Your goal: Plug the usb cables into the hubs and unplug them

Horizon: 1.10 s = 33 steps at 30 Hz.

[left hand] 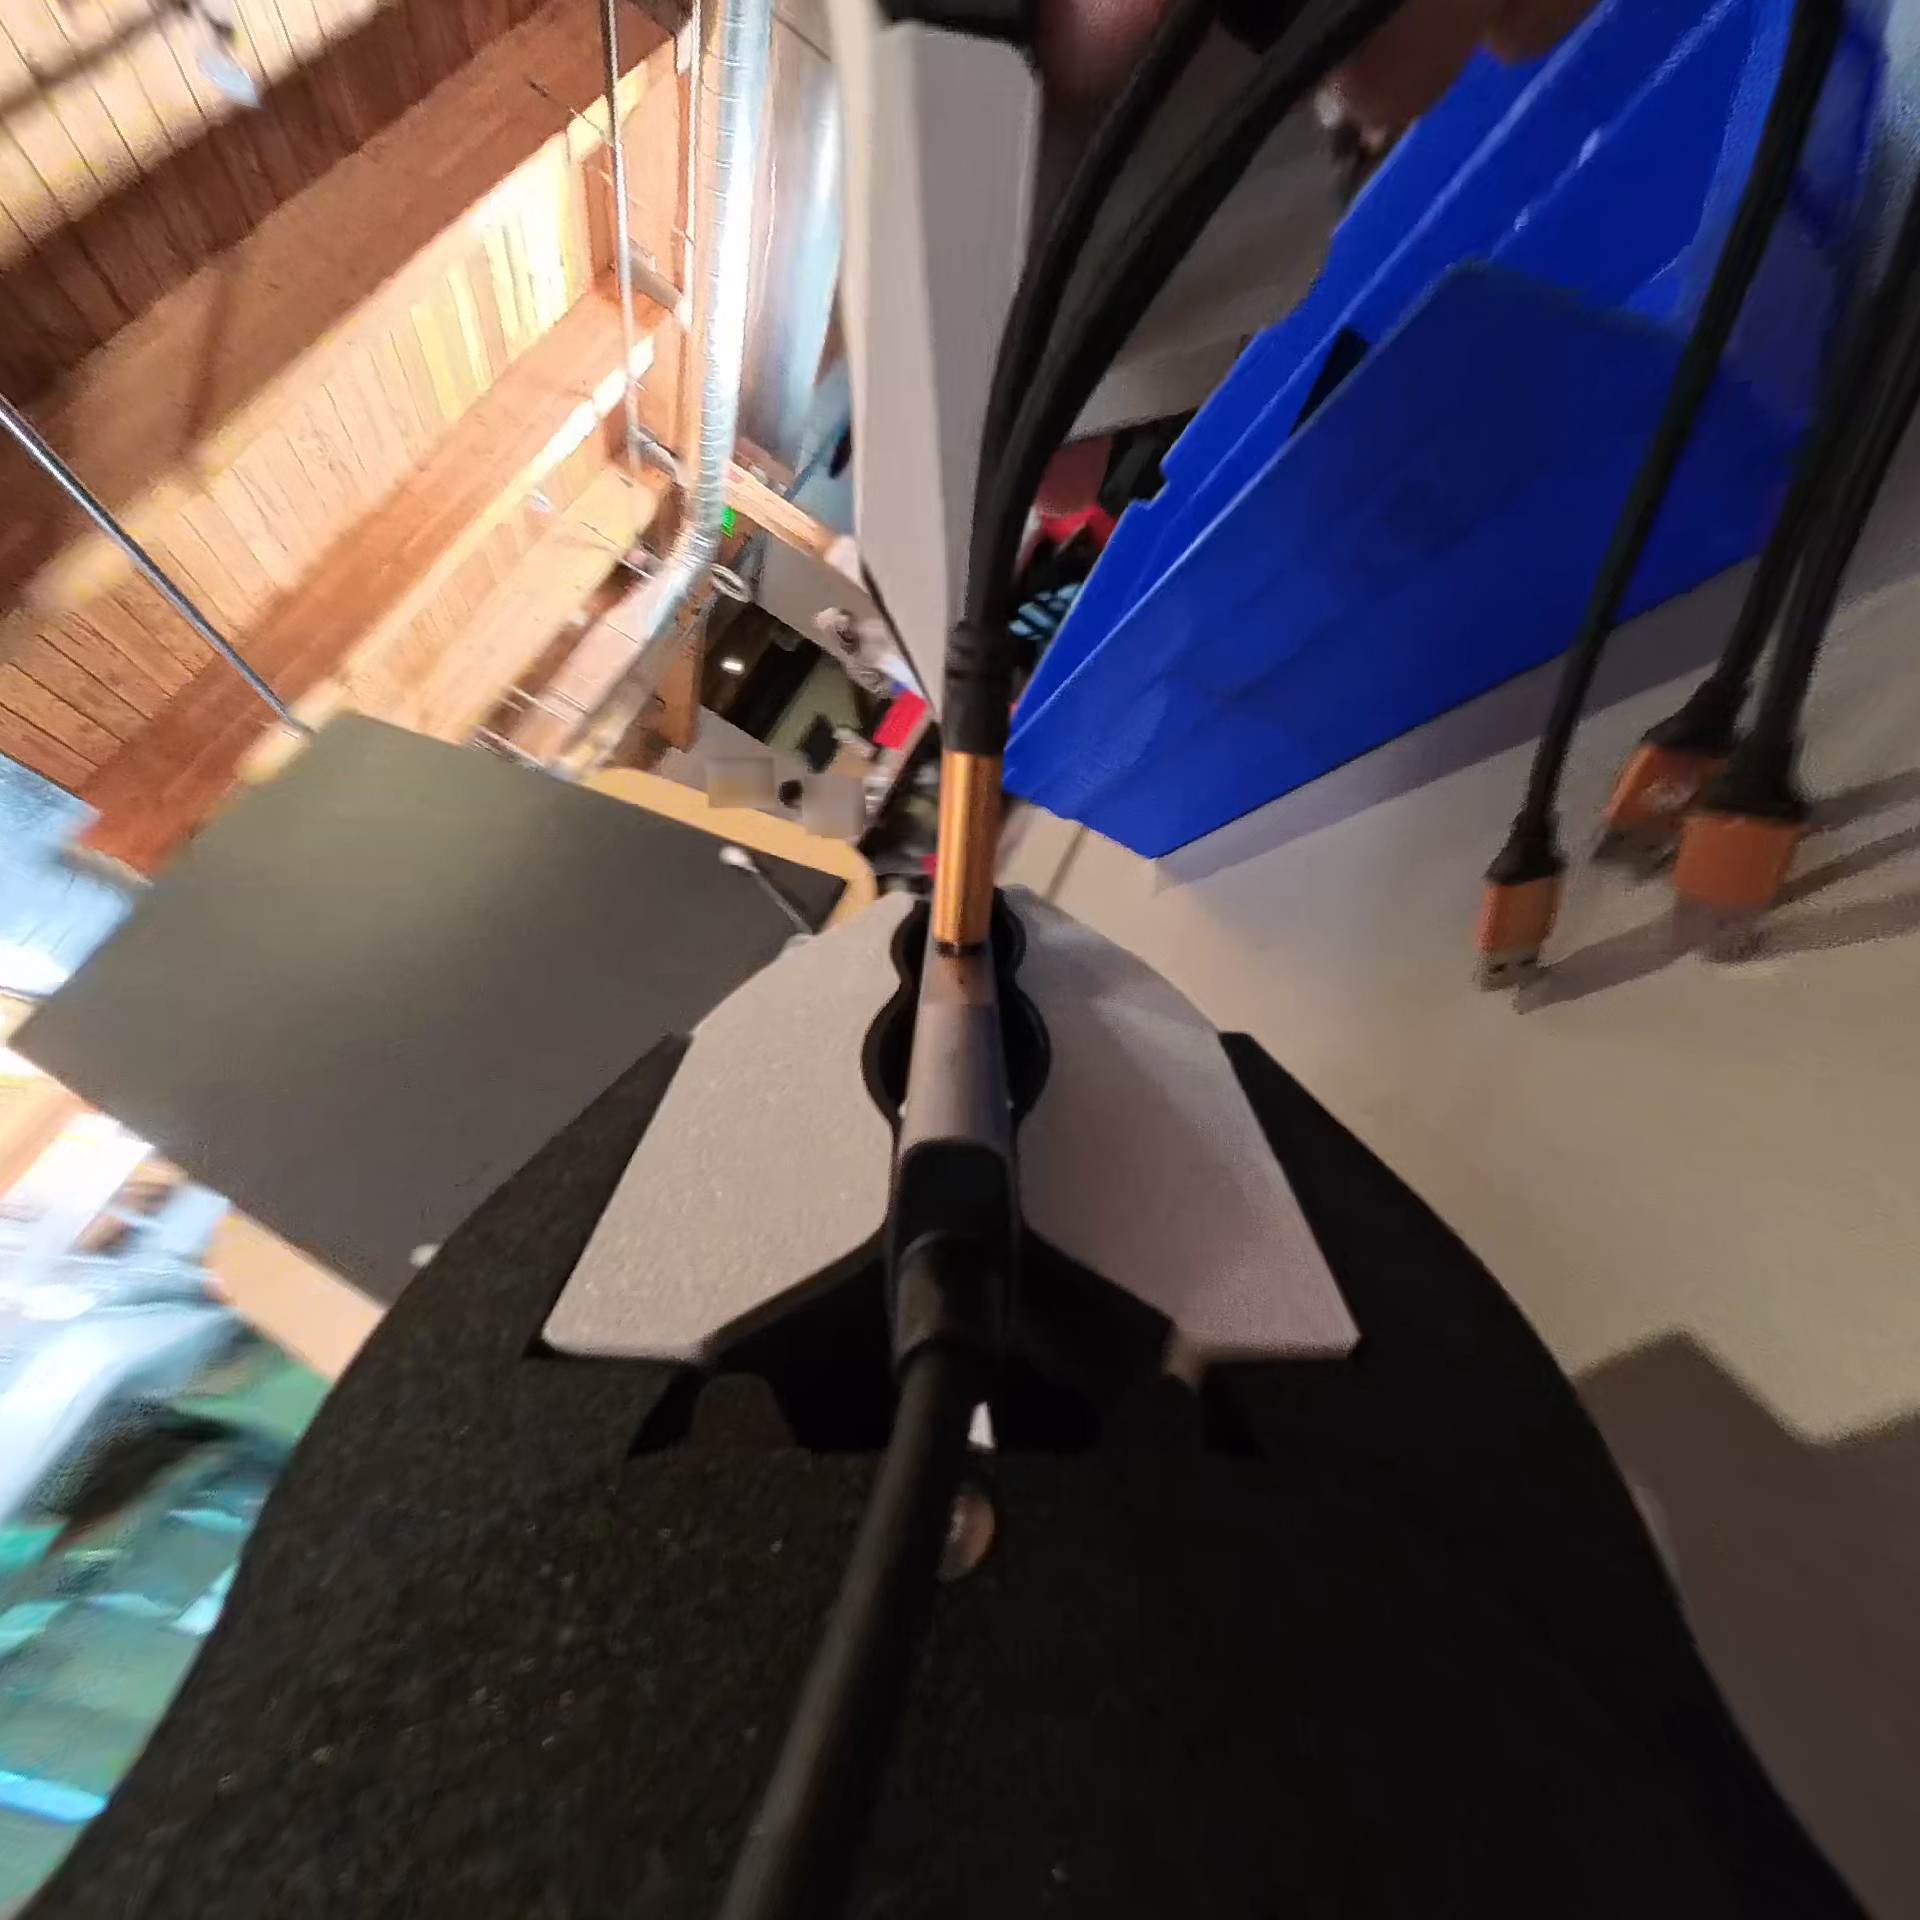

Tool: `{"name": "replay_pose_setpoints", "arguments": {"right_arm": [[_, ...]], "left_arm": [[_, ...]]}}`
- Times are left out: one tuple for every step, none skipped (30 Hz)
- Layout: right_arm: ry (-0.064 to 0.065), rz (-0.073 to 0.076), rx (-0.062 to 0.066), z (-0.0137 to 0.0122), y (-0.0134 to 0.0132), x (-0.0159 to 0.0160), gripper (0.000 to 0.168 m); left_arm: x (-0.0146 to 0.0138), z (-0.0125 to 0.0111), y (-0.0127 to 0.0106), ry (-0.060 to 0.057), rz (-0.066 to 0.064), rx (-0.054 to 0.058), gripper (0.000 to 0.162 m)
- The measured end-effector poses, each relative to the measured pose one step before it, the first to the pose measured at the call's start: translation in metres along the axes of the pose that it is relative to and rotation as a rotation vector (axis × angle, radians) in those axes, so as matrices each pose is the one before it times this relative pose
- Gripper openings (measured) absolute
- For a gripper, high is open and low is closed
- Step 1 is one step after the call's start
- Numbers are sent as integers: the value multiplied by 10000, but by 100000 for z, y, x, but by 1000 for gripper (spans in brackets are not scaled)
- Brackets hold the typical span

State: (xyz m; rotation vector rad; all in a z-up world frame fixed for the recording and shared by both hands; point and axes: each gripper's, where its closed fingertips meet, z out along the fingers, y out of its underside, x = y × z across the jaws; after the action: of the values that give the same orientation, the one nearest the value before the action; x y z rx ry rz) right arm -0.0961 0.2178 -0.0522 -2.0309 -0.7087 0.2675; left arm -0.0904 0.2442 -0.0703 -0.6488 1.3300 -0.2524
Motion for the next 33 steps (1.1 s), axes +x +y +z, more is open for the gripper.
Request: {"name": "replay_pose_setpoints", "arguments": {"right_arm": [[386, -119, 480, -434, -906, 661, 13], [672, -58, 783, -856, -1344, 1154, 16], [535, 213, 791, -1085, -1304, 1199, 16], [130, 518, 801, -1152, -1172, 856, 17], [-172, 741, 840, -1130, -1061, 540, 18], [-445, 784, 757, -1061, -770, 200, 21], [-615, 778, 511, -837, -293, -77, 27], [-609, 781, 215, -471, 248, -185, 34], [-595, 635, -31, -74, 688, -317, 41], [-357, 338, -303, 301, 1104, -152, 50], [-155, -78, -382, 535, 1132, -64, 55], [-76, -262, -171, 621, 745, -98, 55], [-181, -134, -68, 697, 442, -313, 55], [-268, -12, -86, 717, 336, -450, 55], [-50, 36, -154, 696, 377, -31, 55], [128, 25, -258, 612, 476, 313, 55], [63, -28, -168, 462, 327, 242, 56], [-221, 69, 70, 285, 21, -228, 52], [-209, 160, 54, 212, 86, -176, 49], [-176, 113, -63, 172, 277, -169, 48], [-179, -2, -38, 95, 305, -258, 41], [-149, -18, -14, 61, 282, -279, 34], [-33, -39, 6, -8, 190, -107, 31], [6, -18, 106, -71, 34, -43, 29], [-52, 49, 49, -99, 92, -79, 28], [-70, 69, 51, -138, 23, -67, 26], [-19, 60, 161, -186, -135, 18, 23], [-115, 70, 222, -272, -266, -113, 14], [-417, 179, 154, -166, -182, -581, 11], [-91, 106, 41, 31, 32, -131, 11], [137, -112, -148, 172, 311, 156, 11], [-14, -113, 105, 58, -115, -91, 11], [-226, 123, 196, -11, -308, -312, 11]], "left_arm": [[-220, 141, 207, 216, -853, -25, 10], [-418, 64, 388, 127, -735, -121, 10], [-438, 86, 606, 209, -819, -226, 10], [-667, 51, 478, 153, -988, -140, 10], [-736, 13, 105, 195, -1142, 42, 10], [-379, 11, -108, 444, -1182, 48, 10], [-127, -46, -318, 539, -1117, 126, 10], [40, -99, -547, 559, -1111, 294, 10], [370, -25, -502, 719, -1123, 212, 10], [537, 51, -379, 722, -936, 70, 10], [527, 92, -318, 561, -623, 22, 10], [583, 106, -302, 479, -390, 19, 10], [640, 145, -205, 438, -261, -37, 9], [628, 195, -6, 366, -179, -145, 10], [587, 217, 55, 290, -118, -154, 9], [701, 197, 20, 354, -149, -74, 10], [808, 191, 13, 464, -263, -21, 10], [579, 146, -38, 310, -257, 41, 10], [348, 100, -117, 177, -211, 128, 10], [434, 87, -50, 287, -278, 84, 10], [332, 75, 7, 244, -284, 51, 10], [161, 68, 16, 119, -244, 57, 10], [83, 48, 50, 72, -212, 39, 10], [64, 18, 77, 65, -191, 10, 10], [104, -1, 75, 96, -171, -19, 10], [115, 10, 76, 75, -141, -41, 10], [90, -36, -31, 13, -133, 28, 10], [-19, -108, -155, -79, -136, 99, 10], [-37, -134, -91, -66, -139, 28, 18], [268, -115, 61, 151, -82, -107, 27], [467, -103, 43, 206, 138, -60, 18], [296, -44, -132, -28, 304, 95, 10], [197, -18, -252, -80, 140, 125, 10]]}}
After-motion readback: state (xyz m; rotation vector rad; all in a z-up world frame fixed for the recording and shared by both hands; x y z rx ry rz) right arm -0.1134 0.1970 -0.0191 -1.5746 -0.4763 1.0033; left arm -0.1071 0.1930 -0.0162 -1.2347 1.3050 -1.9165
